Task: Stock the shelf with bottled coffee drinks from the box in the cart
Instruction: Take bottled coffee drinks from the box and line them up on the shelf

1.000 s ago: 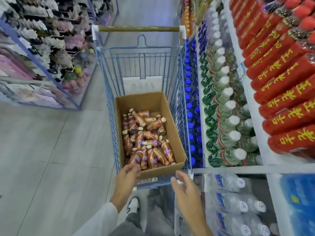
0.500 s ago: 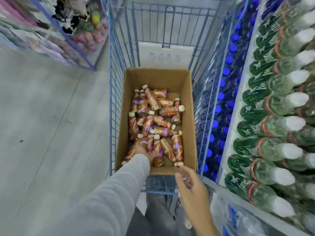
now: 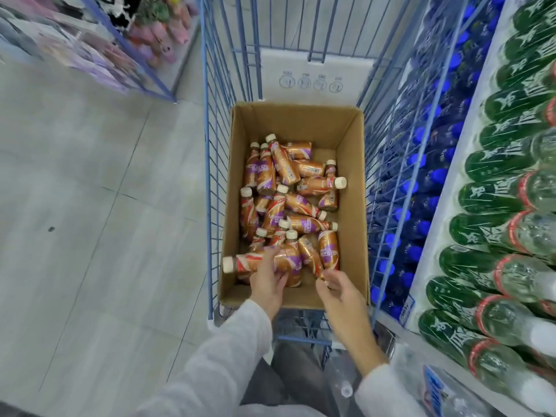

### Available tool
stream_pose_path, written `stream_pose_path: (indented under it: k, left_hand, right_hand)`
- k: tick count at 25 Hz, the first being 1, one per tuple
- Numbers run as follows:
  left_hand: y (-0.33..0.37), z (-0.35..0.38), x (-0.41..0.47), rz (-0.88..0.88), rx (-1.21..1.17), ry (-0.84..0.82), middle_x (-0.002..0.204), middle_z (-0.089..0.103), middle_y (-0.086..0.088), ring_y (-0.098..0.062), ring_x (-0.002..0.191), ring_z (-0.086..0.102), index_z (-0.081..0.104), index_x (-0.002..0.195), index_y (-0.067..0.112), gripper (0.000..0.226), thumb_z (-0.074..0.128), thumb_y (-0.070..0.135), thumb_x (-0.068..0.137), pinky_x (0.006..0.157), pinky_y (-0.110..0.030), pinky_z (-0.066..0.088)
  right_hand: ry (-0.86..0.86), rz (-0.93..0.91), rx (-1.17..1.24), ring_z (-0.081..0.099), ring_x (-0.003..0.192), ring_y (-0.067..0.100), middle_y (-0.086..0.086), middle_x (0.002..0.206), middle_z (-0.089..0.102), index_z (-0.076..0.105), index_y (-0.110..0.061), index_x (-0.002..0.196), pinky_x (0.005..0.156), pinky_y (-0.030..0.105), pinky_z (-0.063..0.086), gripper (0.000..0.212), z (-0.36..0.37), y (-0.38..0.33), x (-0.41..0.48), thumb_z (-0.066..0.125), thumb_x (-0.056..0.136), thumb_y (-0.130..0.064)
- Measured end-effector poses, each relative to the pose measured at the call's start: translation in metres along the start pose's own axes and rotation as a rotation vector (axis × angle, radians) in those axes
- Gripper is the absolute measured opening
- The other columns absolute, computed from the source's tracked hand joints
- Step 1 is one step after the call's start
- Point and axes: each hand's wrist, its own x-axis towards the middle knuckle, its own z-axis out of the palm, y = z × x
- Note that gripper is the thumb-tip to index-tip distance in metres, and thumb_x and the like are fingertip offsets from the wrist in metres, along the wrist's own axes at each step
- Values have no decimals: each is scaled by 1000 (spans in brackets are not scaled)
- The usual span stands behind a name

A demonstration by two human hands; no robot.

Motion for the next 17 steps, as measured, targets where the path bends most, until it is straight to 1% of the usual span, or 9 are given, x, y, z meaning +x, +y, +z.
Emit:
stream_pose_path:
  k: [2,4,5,7,9,10,12,15,17]
  left_hand:
    - [-4,-19,-17,112,200,-36,116,74,0,-17,108,70,58,126,19,59,85,31,75,99,-41,54]
    - [3,-41,-39,223,443,-38,98,76,15,-5,89,73,60,119,34,61,87,40,64,78,-28,57]
    - [8,-54,-44,258,523,-62,96,75,15,-5,85,72,60,118,36,64,86,43,60,70,-23,56]
    - [20,-74,-50,289,650,-80,100,74,8,-13,91,72,61,122,30,69,86,44,59,65,-17,56]
    - [30,-94,-46,285,718,-76,107,73,4,-16,98,69,60,125,26,62,88,34,71,72,-19,54]
    - [34,-103,-43,287,735,-62,110,72,4,-17,101,68,60,126,25,56,86,28,77,78,-24,54]
    - [38,-116,-36,280,730,-38,111,72,2,-19,104,67,60,125,25,49,83,22,81,86,-32,53]
    - [40,-127,-26,265,718,-22,116,70,-1,-22,107,66,58,130,22,50,79,21,84,98,-43,53]
    - [40,-130,-23,278,707,-32,118,69,-4,-25,110,65,57,133,20,52,78,21,85,101,-49,53]
  right_hand:
    - [-29,22,-42,60,119,11,-10,129,63,57,-25,136,99,33,50,39,15,-2,31,61,99,-39]
    - [-84,77,-89,59,123,20,-1,132,63,54,-20,138,104,40,49,45,32,-5,65,62,98,-38]
    - [-113,106,-102,59,124,24,2,133,63,54,-18,138,106,43,47,46,42,-8,81,63,97,-38]
    - [-143,187,-157,54,129,30,8,140,58,51,-13,140,111,43,43,53,62,-7,112,65,94,-36]
    - [-182,328,-200,46,138,33,11,151,48,36,-4,152,117,42,36,76,83,-3,136,70,91,-35]
    - [-205,395,-176,43,141,34,13,155,43,24,-2,156,118,44,34,89,94,0,144,73,88,-33]
    - [-179,455,-145,40,142,37,17,158,37,5,-3,158,118,49,33,108,118,11,151,78,85,-34]
    - [-32,414,-241,46,137,39,21,152,41,5,-9,153,112,47,37,101,136,23,149,78,87,-32]
    - [-37,397,-222,48,134,40,22,149,44,3,-9,152,110,47,38,96,133,26,150,75,90,-24]
